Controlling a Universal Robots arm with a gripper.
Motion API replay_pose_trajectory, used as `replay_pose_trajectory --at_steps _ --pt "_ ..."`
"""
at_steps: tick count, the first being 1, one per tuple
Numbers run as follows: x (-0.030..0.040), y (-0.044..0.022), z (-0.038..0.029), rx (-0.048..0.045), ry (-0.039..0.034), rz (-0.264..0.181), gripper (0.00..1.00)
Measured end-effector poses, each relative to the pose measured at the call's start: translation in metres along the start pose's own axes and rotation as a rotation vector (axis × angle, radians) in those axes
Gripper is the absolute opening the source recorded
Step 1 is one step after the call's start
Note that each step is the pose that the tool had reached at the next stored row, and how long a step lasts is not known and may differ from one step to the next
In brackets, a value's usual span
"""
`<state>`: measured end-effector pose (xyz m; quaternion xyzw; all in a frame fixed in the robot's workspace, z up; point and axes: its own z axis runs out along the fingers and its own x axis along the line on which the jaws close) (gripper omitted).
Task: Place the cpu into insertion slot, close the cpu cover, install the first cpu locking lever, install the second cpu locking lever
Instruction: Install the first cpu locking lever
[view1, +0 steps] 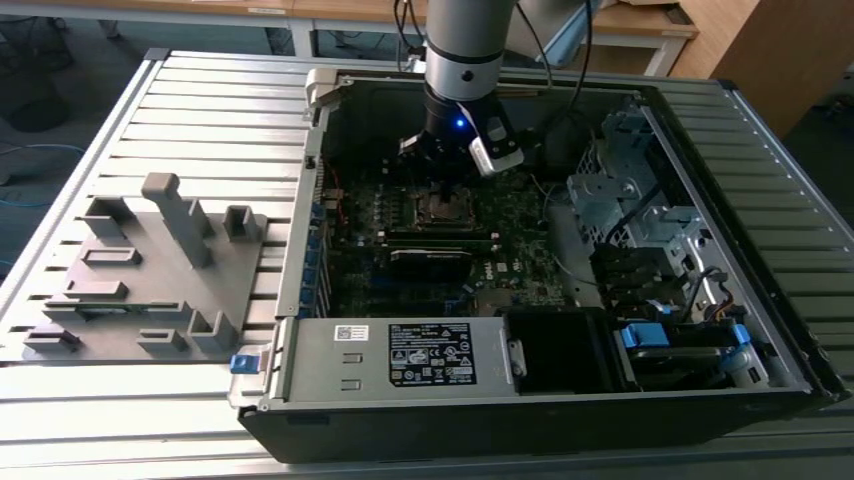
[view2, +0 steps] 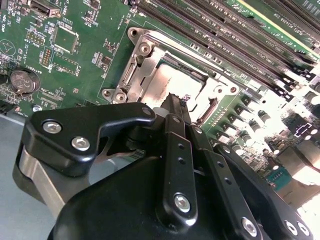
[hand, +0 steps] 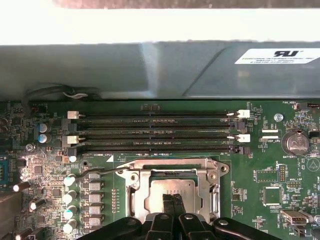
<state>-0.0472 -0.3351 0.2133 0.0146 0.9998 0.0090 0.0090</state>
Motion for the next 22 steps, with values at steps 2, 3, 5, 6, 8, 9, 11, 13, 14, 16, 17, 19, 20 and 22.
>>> replay_pose_trajectory --at_steps 2,3,5,6,8,9,11,13,14,16,17,19,20,22 --pt "0.0000 0.0000 0.0000 0.0001 0.0000 0.001 0.10" --pt "0.0000 0.0000 0.0000 0.0001 0.0000 0.001 0.10" --pt "0.0000 0.0000 -0.0006 0.0005 0.0002 0.001 0.10" --pt "0.0000 -0.0001 -0.0012 0.0004 0.0002 0.001 0.10" --pt "0.0000 0.0000 -0.0026 0.0001 0.0000 0.001 0.10" --pt "0.0000 0.0000 -0.0034 0.0001 0.0000 0.001 0.10" --pt "-0.0001 0.0001 -0.0054 0.0001 0.0001 0.001 0.10" --pt "-0.0001 0.0001 -0.0070 0.0002 0.0001 0.001 0.10" --pt "-0.0001 0.0001 -0.0075 0.0001 0.0001 0.001 0.10" --pt "-0.0001 0.0001 -0.0075 -0.0002 -0.0001 0.001 0.10" --pt "-0.0001 0.0001 -0.0079 0.0000 0.0000 0.001 0.10" --pt "-0.0001 0.0001 -0.0082 0.0001 0.0000 0.001 0.10" --pt "-0.0001 0.0001 -0.0082 0.0000 0.0000 0.001 0.10" --pt "-0.0001 0.0001 -0.0083 0.0001 0.0000 0.001 0.10"
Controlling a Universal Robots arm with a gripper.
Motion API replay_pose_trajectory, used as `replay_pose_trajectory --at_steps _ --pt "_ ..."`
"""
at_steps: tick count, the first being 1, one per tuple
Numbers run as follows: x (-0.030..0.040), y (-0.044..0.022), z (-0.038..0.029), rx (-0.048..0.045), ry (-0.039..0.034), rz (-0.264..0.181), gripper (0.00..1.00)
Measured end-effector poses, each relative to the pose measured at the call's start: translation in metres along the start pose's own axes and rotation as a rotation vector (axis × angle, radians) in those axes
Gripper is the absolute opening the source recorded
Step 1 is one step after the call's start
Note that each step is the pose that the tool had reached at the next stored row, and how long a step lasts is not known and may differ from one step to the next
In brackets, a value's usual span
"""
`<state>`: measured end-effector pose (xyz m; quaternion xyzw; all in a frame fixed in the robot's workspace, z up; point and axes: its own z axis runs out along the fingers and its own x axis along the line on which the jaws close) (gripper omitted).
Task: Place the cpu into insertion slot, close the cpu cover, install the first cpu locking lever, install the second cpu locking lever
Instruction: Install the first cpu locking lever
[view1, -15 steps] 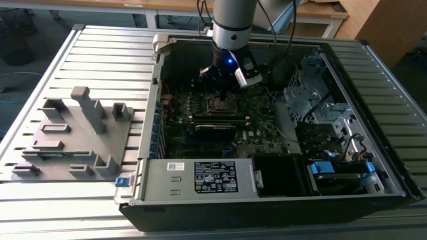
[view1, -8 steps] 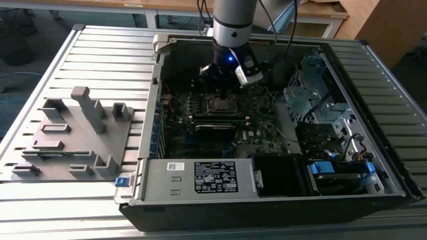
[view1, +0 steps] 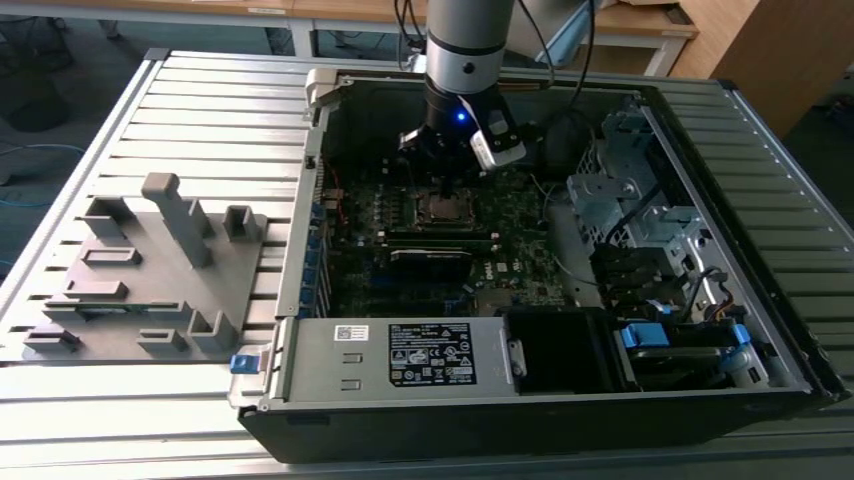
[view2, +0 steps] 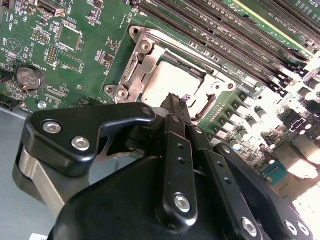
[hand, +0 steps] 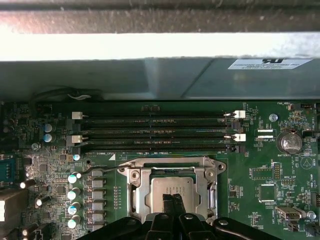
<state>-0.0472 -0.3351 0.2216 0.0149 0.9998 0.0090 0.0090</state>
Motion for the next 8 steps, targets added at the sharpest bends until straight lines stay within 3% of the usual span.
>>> replay_pose_trajectory --at_steps 8 --pt "-0.0001 0.0001 -0.0052 0.0001 0.0000 0.000 0.10"
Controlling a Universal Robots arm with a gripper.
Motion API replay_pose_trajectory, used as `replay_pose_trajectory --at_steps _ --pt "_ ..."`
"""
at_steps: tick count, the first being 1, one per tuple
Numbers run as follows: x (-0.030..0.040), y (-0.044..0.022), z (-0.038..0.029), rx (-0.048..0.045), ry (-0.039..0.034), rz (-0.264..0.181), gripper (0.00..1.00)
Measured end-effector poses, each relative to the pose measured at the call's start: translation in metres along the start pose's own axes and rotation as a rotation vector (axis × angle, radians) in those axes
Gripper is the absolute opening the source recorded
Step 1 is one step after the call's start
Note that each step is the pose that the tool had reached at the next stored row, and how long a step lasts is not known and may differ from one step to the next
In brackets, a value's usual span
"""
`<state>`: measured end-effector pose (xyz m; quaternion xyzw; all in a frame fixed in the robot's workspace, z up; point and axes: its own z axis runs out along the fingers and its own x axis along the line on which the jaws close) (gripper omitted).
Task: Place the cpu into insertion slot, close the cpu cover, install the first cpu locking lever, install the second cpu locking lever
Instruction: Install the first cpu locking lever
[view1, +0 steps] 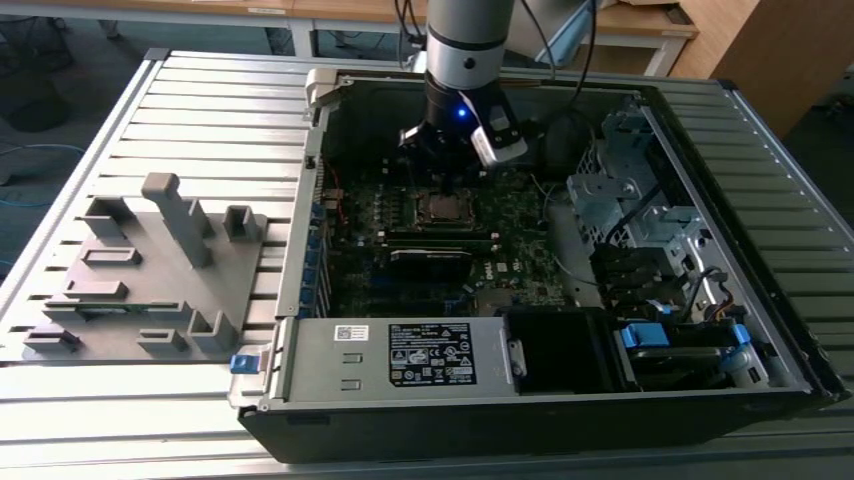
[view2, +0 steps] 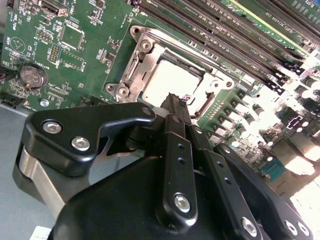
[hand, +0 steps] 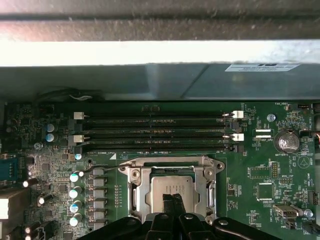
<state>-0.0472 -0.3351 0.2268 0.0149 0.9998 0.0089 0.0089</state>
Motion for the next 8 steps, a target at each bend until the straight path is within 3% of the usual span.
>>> replay_pose_trajectory --at_steps 8 --pt "-0.0001 0.0001 -0.0032 -0.0002 -0.0001 0.000 0.10"
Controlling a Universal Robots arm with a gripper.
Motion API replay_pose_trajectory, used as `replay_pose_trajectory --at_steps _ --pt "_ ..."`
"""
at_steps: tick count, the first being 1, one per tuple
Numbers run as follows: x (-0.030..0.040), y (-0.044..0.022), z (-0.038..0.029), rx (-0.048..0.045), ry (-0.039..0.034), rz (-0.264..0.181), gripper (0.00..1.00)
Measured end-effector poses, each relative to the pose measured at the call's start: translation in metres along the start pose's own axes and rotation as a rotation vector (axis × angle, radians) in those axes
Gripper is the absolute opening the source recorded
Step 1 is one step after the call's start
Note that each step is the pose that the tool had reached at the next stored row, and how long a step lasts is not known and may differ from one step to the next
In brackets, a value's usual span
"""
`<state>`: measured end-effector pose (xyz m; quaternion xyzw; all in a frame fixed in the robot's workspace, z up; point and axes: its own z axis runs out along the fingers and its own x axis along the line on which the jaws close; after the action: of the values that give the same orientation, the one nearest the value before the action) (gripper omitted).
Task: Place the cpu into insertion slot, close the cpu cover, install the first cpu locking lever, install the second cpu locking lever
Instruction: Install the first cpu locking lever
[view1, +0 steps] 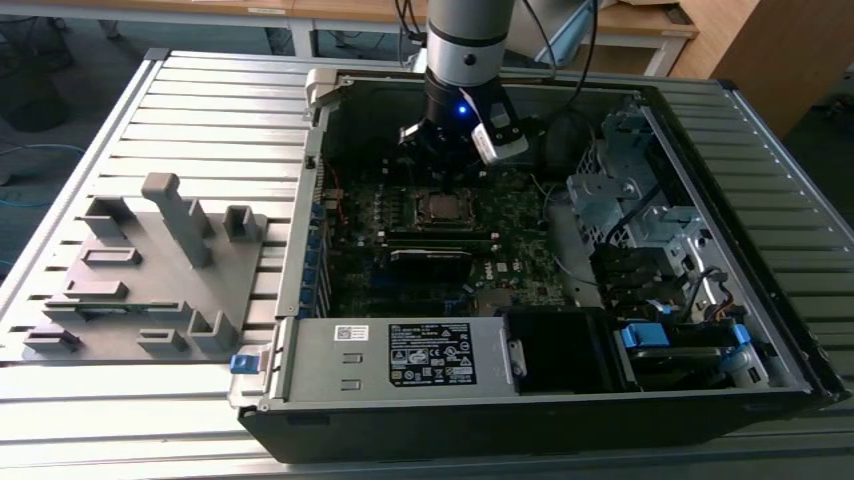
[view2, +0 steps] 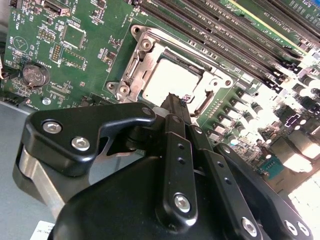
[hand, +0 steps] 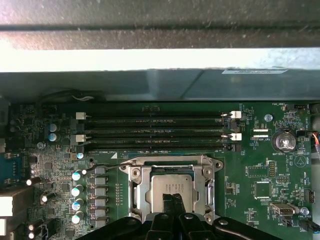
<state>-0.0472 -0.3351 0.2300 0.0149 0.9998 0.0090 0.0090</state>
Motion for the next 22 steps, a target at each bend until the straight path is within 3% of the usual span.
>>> replay_pose_trajectory --at_steps 7,17,22 --pt "0.0004 0.0000 -0.0001 0.0001 0.0000 0.000 0.10" --pt "0.0096 -0.0003 -0.0001 0.0000 0.0000 0.000 0.10" --pt "0.0101 -0.0003 -0.0001 0.0000 0.0000 0.000 0.10"
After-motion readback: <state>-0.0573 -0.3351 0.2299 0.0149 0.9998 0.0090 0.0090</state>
